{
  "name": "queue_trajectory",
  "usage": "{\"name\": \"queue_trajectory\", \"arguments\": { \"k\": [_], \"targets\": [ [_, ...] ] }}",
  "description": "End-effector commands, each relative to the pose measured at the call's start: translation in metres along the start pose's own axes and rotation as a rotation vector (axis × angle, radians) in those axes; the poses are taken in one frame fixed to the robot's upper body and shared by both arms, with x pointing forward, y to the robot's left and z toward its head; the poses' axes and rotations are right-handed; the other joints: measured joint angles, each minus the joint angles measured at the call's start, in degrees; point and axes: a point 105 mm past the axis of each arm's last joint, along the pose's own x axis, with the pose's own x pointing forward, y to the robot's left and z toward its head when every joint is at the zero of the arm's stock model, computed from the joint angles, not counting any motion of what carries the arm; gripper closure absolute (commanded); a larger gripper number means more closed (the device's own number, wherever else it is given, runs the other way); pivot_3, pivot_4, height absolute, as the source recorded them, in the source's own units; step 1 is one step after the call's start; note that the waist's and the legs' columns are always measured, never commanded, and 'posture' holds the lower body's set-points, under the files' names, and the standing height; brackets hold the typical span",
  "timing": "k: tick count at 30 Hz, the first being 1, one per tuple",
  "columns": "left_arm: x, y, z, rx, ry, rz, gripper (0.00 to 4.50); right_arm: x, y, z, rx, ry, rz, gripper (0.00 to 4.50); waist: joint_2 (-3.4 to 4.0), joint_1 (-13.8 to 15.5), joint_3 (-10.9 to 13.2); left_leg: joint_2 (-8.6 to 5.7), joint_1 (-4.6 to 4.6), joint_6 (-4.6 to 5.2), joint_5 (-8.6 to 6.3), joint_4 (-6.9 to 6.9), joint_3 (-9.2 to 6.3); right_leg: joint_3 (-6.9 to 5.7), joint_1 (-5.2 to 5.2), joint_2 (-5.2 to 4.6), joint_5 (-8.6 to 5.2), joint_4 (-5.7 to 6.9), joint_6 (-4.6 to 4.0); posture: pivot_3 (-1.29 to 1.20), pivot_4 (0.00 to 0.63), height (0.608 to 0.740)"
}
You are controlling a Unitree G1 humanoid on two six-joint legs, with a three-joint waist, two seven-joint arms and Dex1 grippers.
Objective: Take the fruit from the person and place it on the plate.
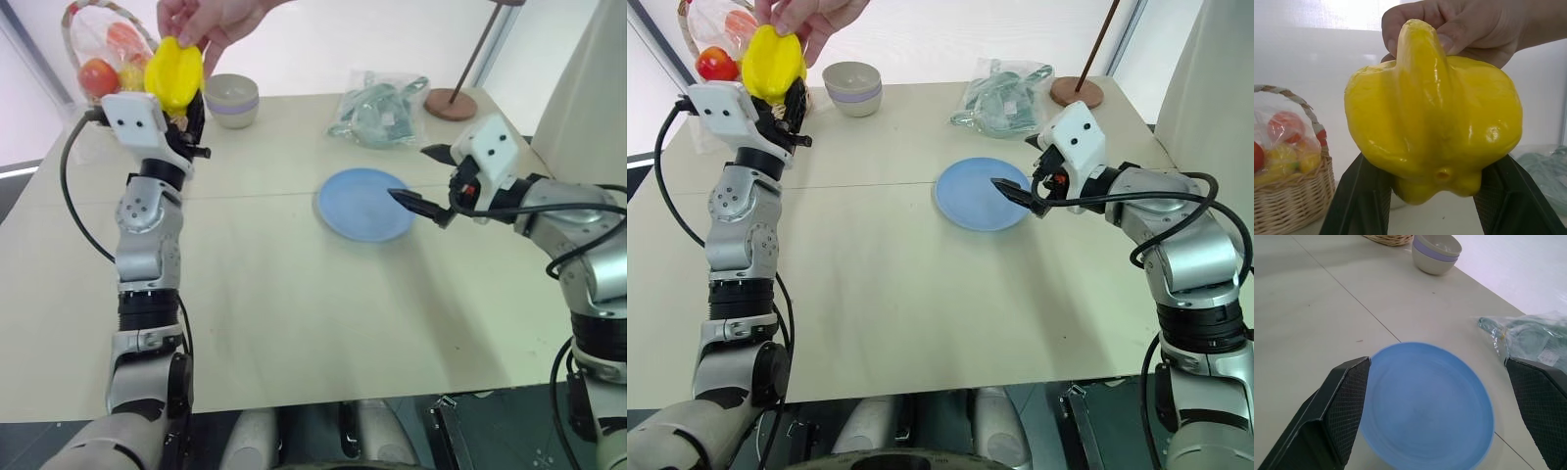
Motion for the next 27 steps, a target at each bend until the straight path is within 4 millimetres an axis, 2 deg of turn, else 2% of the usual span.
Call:
{"name": "queue_trajectory", "arguments": {
  "k": [1,9,12,18,21,27],
  "targets": [
    [0.006,0.000,0.022,0.028,-0.079,-0.006,2.89,-0.009,-0.006,0.015,-0.044,-0.040,-0.037,0.00,0.00,0.01,0.00,0.00,0.00,0.00,0.00,0.00,0.00,0.00,0.00,0.00,0.00,0.00,0.00,0.00,0.150,0.740],
    [0.004,0.001,0.028,0.027,-0.092,-0.014,2.89,-0.009,-0.005,0.014,-0.041,-0.037,-0.036,0.00,-0.01,0.01,0.01,0.00,0.00,0.00,0.00,0.00,0.00,0.00,0.00,0.00,0.00,-0.01,0.00,0.00,0.150,0.740],
    [0.001,-0.004,0.033,0.034,-0.092,-0.067,2.89,-0.009,-0.003,0.014,-0.038,-0.034,-0.028,0.00,-0.01,0.00,0.01,0.00,-0.01,0.00,0.00,-0.01,0.00,0.00,-0.01,0.00,0.00,-0.01,0.00,0.00,0.150,0.740],
    [-0.016,-0.041,0.022,0.006,0.084,-0.517,2.89,-0.026,0.020,0.010,-0.055,0.019,0.140,0.00,-0.01,0.09,0.01,0.01,-0.06,0.01,-0.01,-0.05,-0.02,-0.04,-0.04,0.00,-0.01,-0.05,0.00,0.00,0.150,0.740],
    [-0.024,-0.054,0.015,0.021,0.168,-0.740,2.89,-0.036,0.025,0.008,-0.062,0.049,0.197,0.00,0.00,-0.01,0.02,0.00,-0.06,0.02,-0.01,-0.05,-0.01,-0.09,-0.04,0.00,-0.02,-0.07,-0.01,0.00,0.150,0.740],
    [-0.009,-0.065,0.003,-0.005,0.263,-0.969,2.89,-0.046,0.021,0.019,-0.077,0.030,0.209,0.00,-0.11,0.01,0.08,0.02,-0.06,0.03,-0.01,-0.03,-0.01,-0.12,-0.04,0.10,-0.06,-0.11,-0.04,0.00,0.150,0.740]
  ]
}}
